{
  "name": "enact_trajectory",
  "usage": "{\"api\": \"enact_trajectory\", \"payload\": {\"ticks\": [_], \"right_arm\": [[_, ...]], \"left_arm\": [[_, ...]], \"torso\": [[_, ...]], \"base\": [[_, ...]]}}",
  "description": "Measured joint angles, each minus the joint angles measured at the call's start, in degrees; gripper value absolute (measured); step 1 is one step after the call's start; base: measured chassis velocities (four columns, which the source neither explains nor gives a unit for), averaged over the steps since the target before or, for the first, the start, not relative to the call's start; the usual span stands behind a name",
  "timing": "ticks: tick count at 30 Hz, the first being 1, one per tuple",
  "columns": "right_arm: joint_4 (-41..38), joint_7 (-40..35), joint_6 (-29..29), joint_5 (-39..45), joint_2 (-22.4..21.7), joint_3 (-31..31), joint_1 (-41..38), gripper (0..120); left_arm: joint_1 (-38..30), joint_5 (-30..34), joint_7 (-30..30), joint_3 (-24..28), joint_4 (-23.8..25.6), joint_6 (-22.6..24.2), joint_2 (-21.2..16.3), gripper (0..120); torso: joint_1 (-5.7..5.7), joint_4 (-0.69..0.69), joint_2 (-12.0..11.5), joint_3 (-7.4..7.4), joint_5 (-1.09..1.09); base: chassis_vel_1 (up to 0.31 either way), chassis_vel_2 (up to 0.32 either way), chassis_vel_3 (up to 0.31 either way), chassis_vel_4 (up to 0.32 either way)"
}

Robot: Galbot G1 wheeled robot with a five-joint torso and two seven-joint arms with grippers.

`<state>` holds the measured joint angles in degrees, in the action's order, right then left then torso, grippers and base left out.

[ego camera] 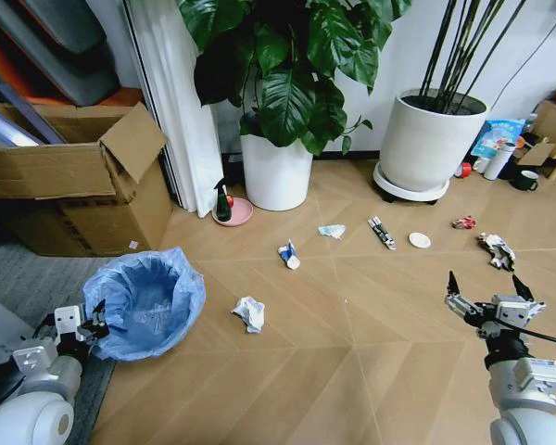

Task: Pick up the trash bin and place the garbage on the floor into it.

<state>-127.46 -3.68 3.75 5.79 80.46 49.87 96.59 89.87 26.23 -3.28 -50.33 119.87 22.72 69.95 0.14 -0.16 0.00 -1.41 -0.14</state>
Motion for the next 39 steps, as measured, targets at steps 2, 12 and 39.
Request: {"api": "enact_trajectory", "payload": {"ticks": [2, 12, 39], "right_arm": [[0.36, 0.0, 0.12, 0.32, -0.36, -0.07, -0.18, 100], [3.36, 1.13, 1.7, 3.68, -4.73, -0.81, -2.44, 100], [36.58, 7.49, 1.41, 13.51, -22.67, -43.31, -34.98, 100]], "left_arm": [[0.04, 0.02, 0.07, 0.13, 0.23, -0.13, 0.06, 0], [-0.15, 0.06, 0.26, 1.4, 0.96, -0.13, -0.42, 0], [3.34, -1.74, -2.31, 0.9, 6.27, 0.55, 1.6, 0]], "torso": [[0.0, 0.02, 0.0, 0.0, 0.01], [-0.01, 0.0, 0.0, 0.01, 0.01], [0.0, 0.02, 0.0, 0.0, -0.01]], "base": [[-0.036, 0.108, 0.047, -0.122], [0.001, -0.024, -0.004, 0.015], [0.0, 0.0, 0.0, 0.0]]}}
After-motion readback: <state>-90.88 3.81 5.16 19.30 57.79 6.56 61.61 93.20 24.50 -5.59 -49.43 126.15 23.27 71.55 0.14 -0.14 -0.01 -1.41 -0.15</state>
